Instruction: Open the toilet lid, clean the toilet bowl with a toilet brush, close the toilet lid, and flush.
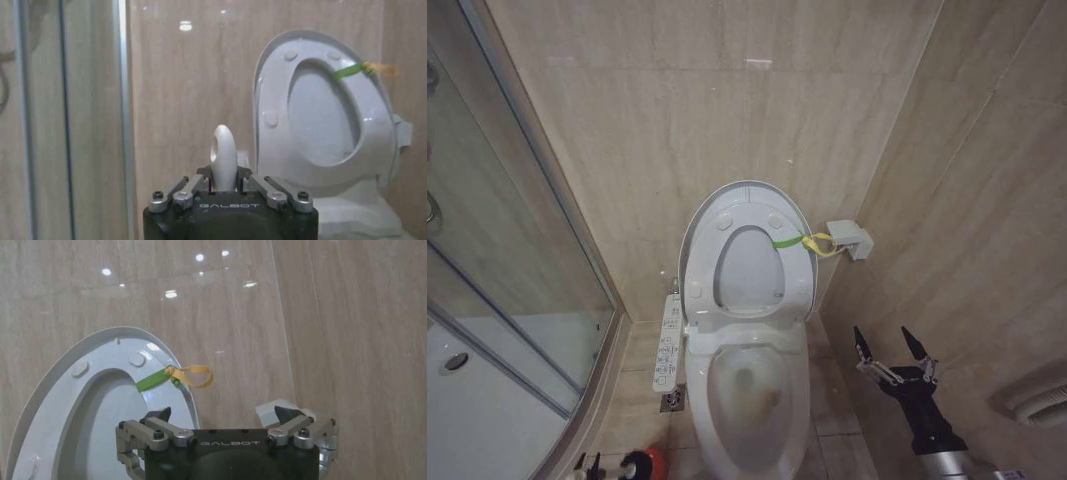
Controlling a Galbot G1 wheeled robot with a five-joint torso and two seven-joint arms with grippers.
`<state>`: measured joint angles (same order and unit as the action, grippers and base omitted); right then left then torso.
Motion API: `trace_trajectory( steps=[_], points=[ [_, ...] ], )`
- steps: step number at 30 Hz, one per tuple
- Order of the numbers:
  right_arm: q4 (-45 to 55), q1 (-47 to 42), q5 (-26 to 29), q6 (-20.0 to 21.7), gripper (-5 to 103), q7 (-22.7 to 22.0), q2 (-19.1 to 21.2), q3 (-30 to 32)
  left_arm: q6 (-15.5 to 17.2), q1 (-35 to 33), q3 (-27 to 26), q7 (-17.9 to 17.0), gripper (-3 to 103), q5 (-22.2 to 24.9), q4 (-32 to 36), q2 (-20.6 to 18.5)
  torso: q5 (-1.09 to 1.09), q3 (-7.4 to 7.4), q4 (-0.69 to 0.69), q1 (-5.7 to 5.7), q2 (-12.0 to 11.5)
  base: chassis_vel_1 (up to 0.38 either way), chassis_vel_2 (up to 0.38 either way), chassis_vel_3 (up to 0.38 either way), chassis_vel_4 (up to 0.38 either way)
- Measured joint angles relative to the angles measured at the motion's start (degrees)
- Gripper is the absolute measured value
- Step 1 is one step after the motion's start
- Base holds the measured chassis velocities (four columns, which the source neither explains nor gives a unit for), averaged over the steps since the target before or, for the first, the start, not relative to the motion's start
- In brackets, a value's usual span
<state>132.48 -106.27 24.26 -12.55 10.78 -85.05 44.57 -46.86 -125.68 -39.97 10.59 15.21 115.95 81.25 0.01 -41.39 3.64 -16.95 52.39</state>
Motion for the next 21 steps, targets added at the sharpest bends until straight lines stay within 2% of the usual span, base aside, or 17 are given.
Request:
trace_trajectory(
  steps=[6,10,11,15,16,20,21],
  points=[
    [0.00,0.00,0.00,0.00,100,0.00,0.00,0.00,0.03,-2.29,0.67,1.37,22,-1.86,5.68,0.22,0.00,0.00,0.00,0.00,0.00,0.000,0.000,0.000,0.000],
    [0.00,0.00,0.00,0.00,100,0.00,0.00,0.00,0.78,-2.14,0.89,5.07,22,-3.93,10.64,-0.96,0.00,0.00,0.00,0.00,0.00,0.000,0.000,0.000,0.000],
    [0.00,0.00,0.00,0.00,100,0.00,0.00,0.00,0.78,-2.14,0.89,5.07,22,-3.93,10.64,-0.96,0.00,0.00,0.00,0.00,0.00,0.000,0.000,0.000,0.000],
    [0.00,0.00,0.00,0.00,100,0.01,0.00,0.00,3.89,-0.65,0.26,8.62,22,-1.00,13.40,-3.37,0.00,0.00,0.00,0.00,0.00,0.000,0.000,0.000,0.000],
    [0.00,0.00,0.00,0.00,100,0.01,0.00,0.00,3.89,-0.65,0.26,8.62,22,-1.00,13.40,-3.37,0.00,0.00,0.00,0.00,0.00,0.000,0.000,0.000,0.000],
    [0.00,0.00,0.00,0.00,100,0.01,0.00,0.00,8.19,2.20,0.31,13.05,22,3.73,15.00,-6.20,-0.01,0.00,0.00,0.00,0.00,0.000,0.000,0.000,0.000],
    [0.00,0.00,0.00,0.00,100,0.01,0.00,0.00,8.19,2.20,0.31,13.05,22,3.73,15.00,-6.20,-0.01,0.00,0.00,0.00,0.00,0.000,0.000,0.000,0.000]
  ],
)
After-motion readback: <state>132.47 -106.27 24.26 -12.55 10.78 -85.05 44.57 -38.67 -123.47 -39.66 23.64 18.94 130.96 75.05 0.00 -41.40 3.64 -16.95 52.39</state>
